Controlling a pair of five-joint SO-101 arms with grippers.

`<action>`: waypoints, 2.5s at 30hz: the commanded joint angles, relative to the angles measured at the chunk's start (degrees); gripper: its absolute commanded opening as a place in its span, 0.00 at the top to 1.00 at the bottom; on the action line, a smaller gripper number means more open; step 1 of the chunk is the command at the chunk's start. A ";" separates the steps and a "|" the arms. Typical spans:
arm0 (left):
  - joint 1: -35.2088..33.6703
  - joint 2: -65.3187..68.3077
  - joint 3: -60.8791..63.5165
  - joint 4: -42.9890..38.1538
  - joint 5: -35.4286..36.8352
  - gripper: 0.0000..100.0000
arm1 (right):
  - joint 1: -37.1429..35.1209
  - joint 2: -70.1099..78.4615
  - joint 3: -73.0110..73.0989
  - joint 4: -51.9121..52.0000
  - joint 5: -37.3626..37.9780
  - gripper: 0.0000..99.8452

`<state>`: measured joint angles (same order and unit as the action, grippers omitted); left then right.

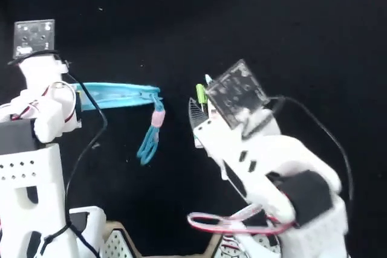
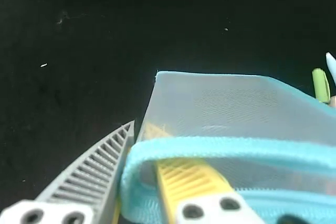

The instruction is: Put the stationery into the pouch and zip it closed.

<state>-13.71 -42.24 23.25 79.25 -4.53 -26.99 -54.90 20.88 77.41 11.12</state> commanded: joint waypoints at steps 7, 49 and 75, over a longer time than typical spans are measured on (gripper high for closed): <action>-0.57 0.35 6.46 -0.97 1.32 0.97 | 15.74 29.41 -1.71 -5.19 -7.74 0.86; -0.57 -10.02 10.07 -0.70 3.34 0.97 | -15.38 -13.32 41.98 -29.54 2.81 0.76; -0.57 -10.02 10.07 -0.44 3.34 0.97 | -15.30 -13.23 51.74 -53.45 -2.46 0.91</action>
<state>-13.89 -52.53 32.04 78.99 -1.54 -41.58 -67.21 72.75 25.27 5.67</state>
